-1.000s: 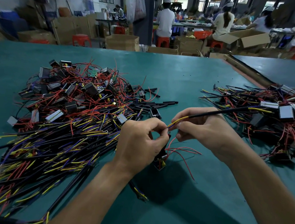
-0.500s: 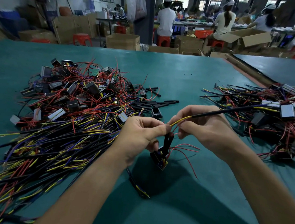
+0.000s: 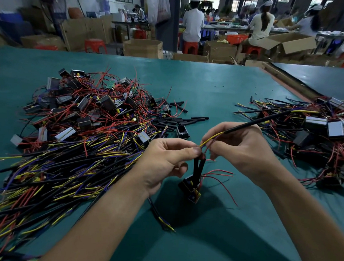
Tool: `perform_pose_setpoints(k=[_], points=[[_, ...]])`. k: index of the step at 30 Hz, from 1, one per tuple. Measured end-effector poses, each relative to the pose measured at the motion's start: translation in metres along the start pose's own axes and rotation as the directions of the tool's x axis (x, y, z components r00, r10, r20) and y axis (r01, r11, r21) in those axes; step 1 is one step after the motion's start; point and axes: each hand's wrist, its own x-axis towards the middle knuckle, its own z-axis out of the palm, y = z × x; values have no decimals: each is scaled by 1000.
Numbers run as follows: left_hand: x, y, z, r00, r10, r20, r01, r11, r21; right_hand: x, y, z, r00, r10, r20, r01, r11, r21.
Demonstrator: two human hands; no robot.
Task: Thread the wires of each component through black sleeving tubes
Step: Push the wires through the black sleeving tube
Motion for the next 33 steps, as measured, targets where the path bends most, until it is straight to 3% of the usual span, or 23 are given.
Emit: perform_pose_setpoints(k=[6,13,17,22,33], points=[[0,-1,3,970,232,-80,-222,968,115,2,3,-2,999,28,-41,-30,998,-54],[0,-6,5,920,373,-118,-331,903,274,4,5,-1,996,45,-81,-54,992,-112],[0,-4,4,929,356,-102,-324,915,242,3,5,-1,996,49,-76,-57,993,-102],[0,-1,1,976,217,-30,-212,969,125,3,4,-4,997,37,-61,-43,995,-93],[-1,-1,2,960,281,-13,-275,948,161,1,4,-3,1000,13,21,-11,998,-63]])
